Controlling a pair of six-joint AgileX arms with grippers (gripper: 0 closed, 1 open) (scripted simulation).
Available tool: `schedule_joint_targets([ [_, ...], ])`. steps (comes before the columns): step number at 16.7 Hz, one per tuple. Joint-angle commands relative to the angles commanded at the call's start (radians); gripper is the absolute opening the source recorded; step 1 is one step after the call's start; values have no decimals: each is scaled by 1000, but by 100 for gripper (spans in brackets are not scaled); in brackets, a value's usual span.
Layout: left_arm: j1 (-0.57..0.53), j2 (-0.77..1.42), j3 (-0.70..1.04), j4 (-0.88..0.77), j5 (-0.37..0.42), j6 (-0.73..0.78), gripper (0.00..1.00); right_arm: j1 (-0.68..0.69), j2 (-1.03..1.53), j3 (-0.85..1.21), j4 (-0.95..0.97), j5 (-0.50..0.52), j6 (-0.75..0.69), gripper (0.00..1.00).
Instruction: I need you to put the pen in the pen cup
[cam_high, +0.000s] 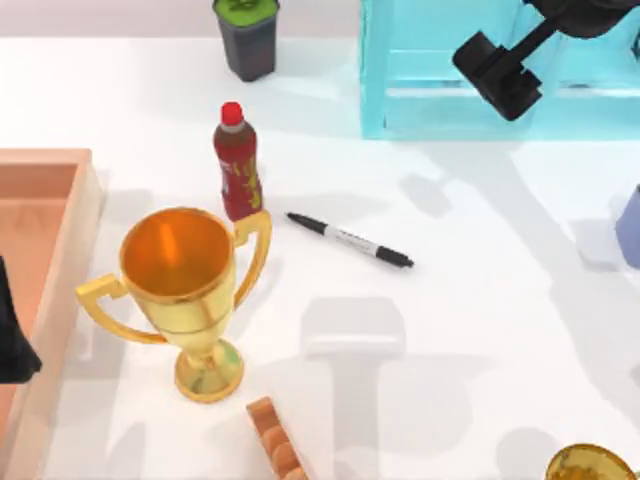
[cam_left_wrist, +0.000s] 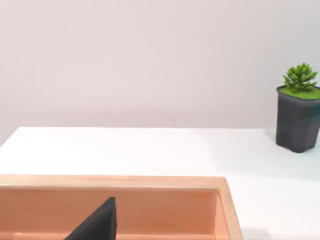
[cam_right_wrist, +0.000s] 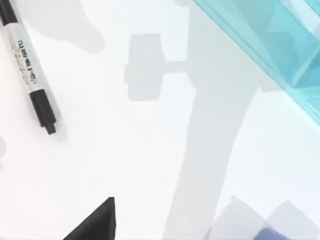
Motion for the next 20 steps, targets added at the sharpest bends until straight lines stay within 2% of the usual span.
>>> schedule_joint_targets([
  [4,0,0,0,0,0,0,100,70,317,287,-133,-35,-55,100],
  [8,0,0,0,0,0,0,100,123,557,474,-218,-84,-92,100],
  [12,0,0,0,0,0,0,100,153,687,549,-263,-122,-111,100],
  [20,0,0,0,0,0,0,100,153,704,539,-249,-126,-113,100],
])
